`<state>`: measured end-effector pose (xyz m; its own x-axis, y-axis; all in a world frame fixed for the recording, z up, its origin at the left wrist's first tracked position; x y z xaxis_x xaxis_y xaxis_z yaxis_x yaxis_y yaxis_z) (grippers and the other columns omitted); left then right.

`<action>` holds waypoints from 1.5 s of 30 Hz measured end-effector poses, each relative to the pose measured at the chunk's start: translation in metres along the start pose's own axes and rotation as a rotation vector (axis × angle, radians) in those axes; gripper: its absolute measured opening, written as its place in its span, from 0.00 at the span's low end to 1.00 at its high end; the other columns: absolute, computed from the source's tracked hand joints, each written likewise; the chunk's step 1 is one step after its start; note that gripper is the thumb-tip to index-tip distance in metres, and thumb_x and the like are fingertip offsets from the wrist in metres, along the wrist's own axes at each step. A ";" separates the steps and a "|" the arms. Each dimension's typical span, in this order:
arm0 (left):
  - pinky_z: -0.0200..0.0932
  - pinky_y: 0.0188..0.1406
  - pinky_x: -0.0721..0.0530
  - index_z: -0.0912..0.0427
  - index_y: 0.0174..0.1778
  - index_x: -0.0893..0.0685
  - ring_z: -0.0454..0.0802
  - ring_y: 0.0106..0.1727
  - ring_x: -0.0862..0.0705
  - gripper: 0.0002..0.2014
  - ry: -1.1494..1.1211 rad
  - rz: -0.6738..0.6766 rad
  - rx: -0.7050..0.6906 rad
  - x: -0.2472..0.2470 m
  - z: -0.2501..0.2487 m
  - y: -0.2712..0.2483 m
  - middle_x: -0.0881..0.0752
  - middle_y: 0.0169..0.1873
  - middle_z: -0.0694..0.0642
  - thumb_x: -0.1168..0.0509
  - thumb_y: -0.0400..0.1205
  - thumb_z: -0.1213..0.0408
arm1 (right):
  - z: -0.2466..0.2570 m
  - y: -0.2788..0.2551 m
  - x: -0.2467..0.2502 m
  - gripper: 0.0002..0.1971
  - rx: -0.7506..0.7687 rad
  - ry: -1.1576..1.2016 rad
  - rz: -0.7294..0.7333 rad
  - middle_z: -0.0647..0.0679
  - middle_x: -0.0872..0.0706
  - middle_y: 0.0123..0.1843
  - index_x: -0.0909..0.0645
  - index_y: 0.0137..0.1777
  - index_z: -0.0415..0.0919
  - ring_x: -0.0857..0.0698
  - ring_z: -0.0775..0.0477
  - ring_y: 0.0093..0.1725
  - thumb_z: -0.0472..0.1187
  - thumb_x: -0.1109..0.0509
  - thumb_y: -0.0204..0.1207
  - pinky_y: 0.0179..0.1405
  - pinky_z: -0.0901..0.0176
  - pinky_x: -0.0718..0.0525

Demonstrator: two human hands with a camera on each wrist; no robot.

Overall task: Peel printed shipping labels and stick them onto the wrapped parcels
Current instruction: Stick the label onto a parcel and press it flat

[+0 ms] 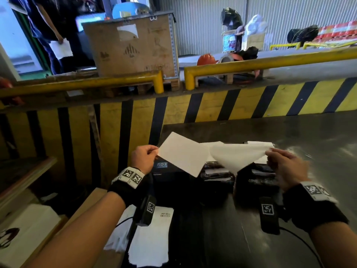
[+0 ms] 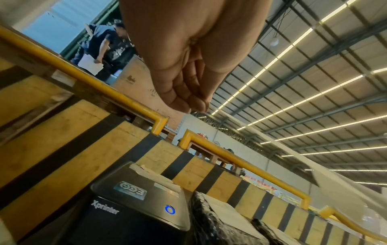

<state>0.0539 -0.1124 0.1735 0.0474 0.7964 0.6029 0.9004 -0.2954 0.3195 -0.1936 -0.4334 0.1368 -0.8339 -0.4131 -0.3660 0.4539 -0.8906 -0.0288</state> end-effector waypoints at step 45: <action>0.49 0.47 0.10 0.53 0.44 0.17 0.52 0.38 0.11 0.07 -0.350 0.341 0.063 -0.071 0.014 -0.001 0.11 0.41 0.59 0.36 0.80 0.70 | -0.115 -0.091 -0.161 0.12 0.286 -0.870 0.488 0.54 0.10 0.42 0.12 0.49 0.45 0.13 0.60 0.42 0.49 0.23 0.69 0.44 0.71 0.17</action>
<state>0.0552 -0.1612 0.1204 0.4769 0.7927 0.3797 0.8321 -0.5464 0.0955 -0.0647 -0.2642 0.0908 -0.5697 -0.6339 0.5232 0.8062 -0.5548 0.2056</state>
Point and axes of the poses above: each hand's wrist, its own y-axis towards the middle knuckle, its own x-axis out of the back of the hand, z = x × y, the point moved 5 cm from there along y, towards the middle knuckle
